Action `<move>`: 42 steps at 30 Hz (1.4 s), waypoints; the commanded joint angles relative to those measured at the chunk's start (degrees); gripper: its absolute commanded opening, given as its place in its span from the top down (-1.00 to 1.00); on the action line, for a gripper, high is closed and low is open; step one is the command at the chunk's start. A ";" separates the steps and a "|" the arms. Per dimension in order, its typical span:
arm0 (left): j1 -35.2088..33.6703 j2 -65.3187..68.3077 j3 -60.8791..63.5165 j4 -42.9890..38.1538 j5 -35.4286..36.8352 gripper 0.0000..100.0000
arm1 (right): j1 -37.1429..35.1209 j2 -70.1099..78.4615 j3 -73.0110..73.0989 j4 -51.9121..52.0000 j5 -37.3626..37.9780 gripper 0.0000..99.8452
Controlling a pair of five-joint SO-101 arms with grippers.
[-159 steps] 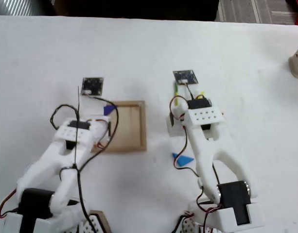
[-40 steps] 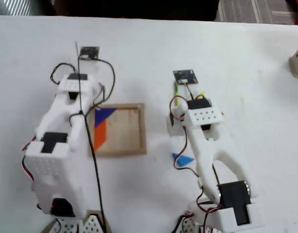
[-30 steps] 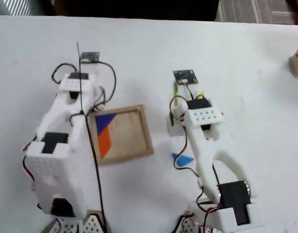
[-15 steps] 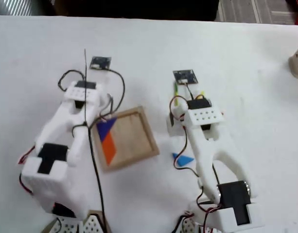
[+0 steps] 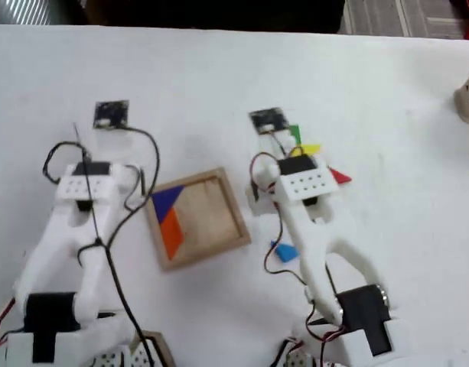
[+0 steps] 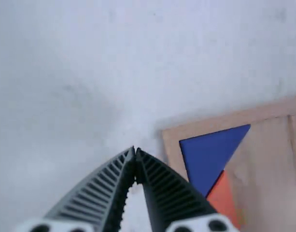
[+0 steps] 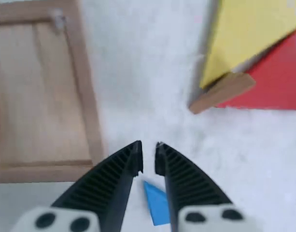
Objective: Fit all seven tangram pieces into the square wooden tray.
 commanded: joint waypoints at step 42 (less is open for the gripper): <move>-12.88 8.22 -2.46 -18.46 -0.35 0.95 | -6.11 15.60 -6.24 -9.45 1.32 0.97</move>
